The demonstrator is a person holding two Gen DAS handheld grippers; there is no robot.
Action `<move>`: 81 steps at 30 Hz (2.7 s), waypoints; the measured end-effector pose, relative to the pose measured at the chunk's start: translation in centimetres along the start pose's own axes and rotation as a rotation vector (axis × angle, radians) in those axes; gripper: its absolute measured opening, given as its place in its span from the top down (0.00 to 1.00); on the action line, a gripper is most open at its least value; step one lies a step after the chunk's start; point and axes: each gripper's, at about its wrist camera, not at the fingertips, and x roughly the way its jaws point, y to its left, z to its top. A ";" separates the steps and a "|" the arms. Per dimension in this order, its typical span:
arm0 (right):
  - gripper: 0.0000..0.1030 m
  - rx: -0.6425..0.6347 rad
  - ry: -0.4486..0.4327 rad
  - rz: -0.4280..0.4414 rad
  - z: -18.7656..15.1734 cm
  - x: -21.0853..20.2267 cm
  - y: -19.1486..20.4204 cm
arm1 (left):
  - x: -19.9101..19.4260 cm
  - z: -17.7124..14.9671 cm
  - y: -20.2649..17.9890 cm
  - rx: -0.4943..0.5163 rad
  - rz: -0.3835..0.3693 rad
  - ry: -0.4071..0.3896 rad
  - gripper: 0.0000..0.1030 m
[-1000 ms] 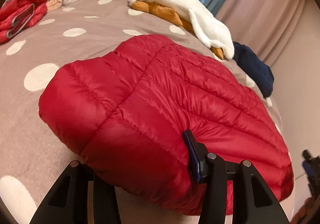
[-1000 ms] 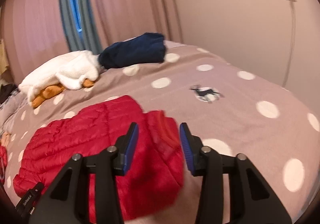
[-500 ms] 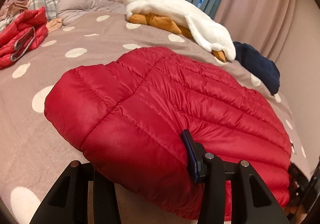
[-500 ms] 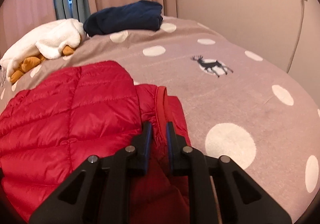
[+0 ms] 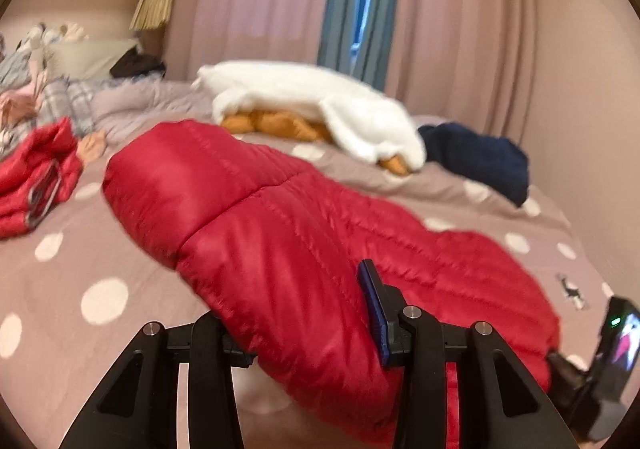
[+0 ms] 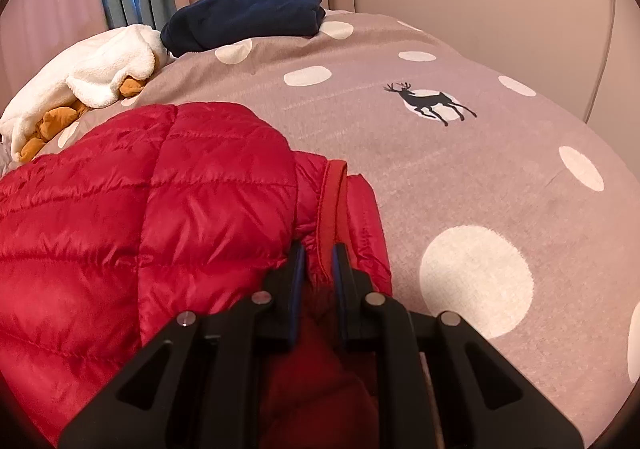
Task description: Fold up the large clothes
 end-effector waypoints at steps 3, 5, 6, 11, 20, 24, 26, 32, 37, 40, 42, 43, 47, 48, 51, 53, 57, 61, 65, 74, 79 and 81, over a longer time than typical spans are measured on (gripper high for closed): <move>0.87 -0.009 0.004 -0.011 0.0 0.1 0.3 | -1.5 0.6 -1.9 0.052 -0.059 -0.071 0.60; 0.87 -0.016 0.006 -0.016 0.0 0.2 0.3 | -2.0 0.6 -3.6 0.108 -0.110 -0.102 0.60; 0.87 -0.016 0.007 -0.015 0.0 0.2 0.3 | -2.0 0.5 -4.1 0.130 -0.123 -0.104 0.60; 0.87 0.040 0.010 0.046 0.1 0.3 -0.9 | -1.4 -0.6 -5.2 0.099 -0.260 -0.024 0.60; 0.88 0.096 -0.008 0.081 0.4 -0.5 -2.2 | -2.0 -1.0 -6.3 0.126 -0.287 0.015 0.60; 0.80 0.073 -0.051 0.018 1.4 -2.1 -3.5 | -3.0 -1.8 -7.9 0.161 -0.291 0.015 0.60; 0.79 0.084 -0.079 -0.008 2.1 -3.0 -4.5 | -3.2 -2.3 -8.8 0.187 -0.295 0.015 0.60; 0.79 0.122 -0.090 -0.055 2.7 -4.5 -8.0 | -0.6 -2.9 -11.7 0.183 -0.322 0.129 0.60; 0.79 0.142 -0.098 -0.077 1.2 -5.8 -9.7 | 2.6 -3.9 -15.7 0.264 -0.272 0.240 0.59; 0.79 0.161 -0.109 -0.094 0.4 -6.9 -11.0 | 4.8 -4.6 -17.1 0.258 -0.280 0.334 0.60; 0.79 0.178 -0.117 -0.115 -0.2 -7.8 -12.3 | 5.5 -4.9 -17.7 0.278 -0.281 0.366 0.60; 0.79 0.187 -0.118 -0.119 -0.5 -8.1 -12.8 | 5.6 -5.0 -17.9 0.278 -0.286 0.376 0.60; 0.79 0.231 -0.139 -0.147 -1.0 -9.9 -14.9 | 5.7 -5.7 -18.7 0.300 -0.284 0.391 0.60; 0.79 0.234 -0.146 -0.149 -1.1 -10.3 -15.0 | 5.6 -5.8 -19.0 0.319 -0.271 0.389 0.60; 0.77 0.231 -0.167 -0.136 -1.2 -11.4 -14.9 | 5.4 -6.3 -19.6 0.357 -0.245 0.381 0.60; 0.76 0.229 -0.175 -0.123 -1.4 -12.2 -14.6 | 5.1 -6.5 -19.7 0.361 -0.247 0.377 0.60; 0.75 0.224 -0.189 -0.083 -1.5 -13.7 -13.9 | 5.3 -6.5 -19.4 0.362 -0.270 0.376 0.60; 0.69 0.226 -0.200 -0.052 -1.6 -15.1 -13.5 | 5.0 -6.4 -19.5 0.355 -0.266 0.379 0.59; 0.58 0.209 -0.221 -0.030 -1.7 -16.7 -13.1 | 2.7 -6.6 -19.5 0.413 -0.235 0.335 0.54; 0.40 0.223 -0.258 -0.012 -1.3 -19.1 -13.0 | -4.1 -6.4 -15.0 0.336 -0.319 0.305 0.25; 0.29 0.221 -0.265 0.014 -0.8 -19.8 -12.5 | -7.9 -5.7 -11.3 0.254 -0.362 0.258 0.25; 0.24 0.232 -0.263 0.057 -0.5 -19.9 -11.9 | -8.2 -5.0 -9.4 0.189 -0.302 0.224 0.25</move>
